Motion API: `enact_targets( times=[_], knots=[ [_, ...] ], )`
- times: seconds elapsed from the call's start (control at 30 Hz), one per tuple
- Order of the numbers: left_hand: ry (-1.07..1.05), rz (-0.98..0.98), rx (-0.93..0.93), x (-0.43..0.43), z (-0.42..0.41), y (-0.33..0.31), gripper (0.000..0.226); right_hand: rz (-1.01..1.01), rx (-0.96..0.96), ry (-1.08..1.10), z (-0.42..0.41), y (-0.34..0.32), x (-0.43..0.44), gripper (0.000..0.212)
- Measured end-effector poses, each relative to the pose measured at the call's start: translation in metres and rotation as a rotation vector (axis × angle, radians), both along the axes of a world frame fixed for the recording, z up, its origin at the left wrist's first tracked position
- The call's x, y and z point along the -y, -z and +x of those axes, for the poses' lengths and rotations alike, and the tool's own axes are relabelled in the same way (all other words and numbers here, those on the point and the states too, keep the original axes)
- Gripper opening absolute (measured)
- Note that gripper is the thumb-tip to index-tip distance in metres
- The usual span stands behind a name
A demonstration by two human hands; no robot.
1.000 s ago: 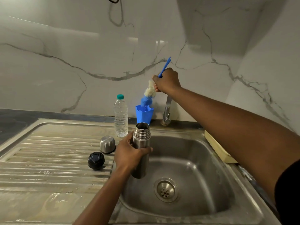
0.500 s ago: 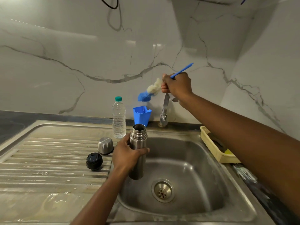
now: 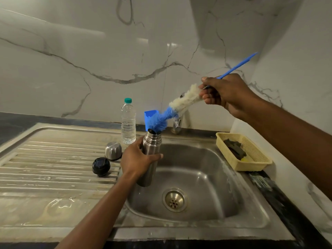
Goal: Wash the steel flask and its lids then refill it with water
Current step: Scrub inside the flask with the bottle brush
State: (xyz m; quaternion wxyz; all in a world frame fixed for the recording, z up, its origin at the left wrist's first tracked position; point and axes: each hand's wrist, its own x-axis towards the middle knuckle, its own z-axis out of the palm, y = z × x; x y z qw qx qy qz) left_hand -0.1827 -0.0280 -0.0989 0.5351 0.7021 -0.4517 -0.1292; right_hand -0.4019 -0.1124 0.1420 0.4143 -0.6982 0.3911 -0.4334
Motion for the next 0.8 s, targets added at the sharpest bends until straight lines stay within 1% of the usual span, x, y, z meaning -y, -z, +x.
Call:
enact_targets(
  times=[0.13, 0.27, 0.43, 0.57, 0.63, 0.7, 0.8],
  knots=[
    [-0.009, 0.011, 0.087, -0.003, -0.004, -0.004, 0.080, -0.027, -0.090, -0.004, 0.000, -0.005, -0.005, 0.024],
    [-0.009, -0.009, 0.147, -0.006, -0.007, -0.005, 0.080, -0.104, -0.191, 0.019, 0.001, -0.010, -0.008, 0.022],
    [-0.029, -0.019, 0.260, -0.007, -0.011, -0.006, 0.079, -0.184, -0.307, -0.036, 0.013, -0.005, -0.015, 0.023],
    [-0.024, -0.032, 0.206, -0.004, -0.011, -0.003, 0.074, -0.194, -0.308, -0.074, 0.021, 0.002, -0.017, 0.023],
    [-0.008, -0.049, 0.209, -0.004, -0.013, -0.004, 0.075, -0.196, -0.379, -0.129, 0.028, 0.013, -0.020, 0.022],
    [0.029, -0.059, 0.225, -0.004, -0.017, -0.005, 0.078, -0.242, -0.465, -0.172, 0.038, 0.027, -0.022, 0.023],
    [0.076, -0.093, 0.175, -0.005, -0.020, -0.002, 0.077, -0.284, -0.486, -0.196, 0.047, 0.036, -0.021, 0.025]
  ],
)
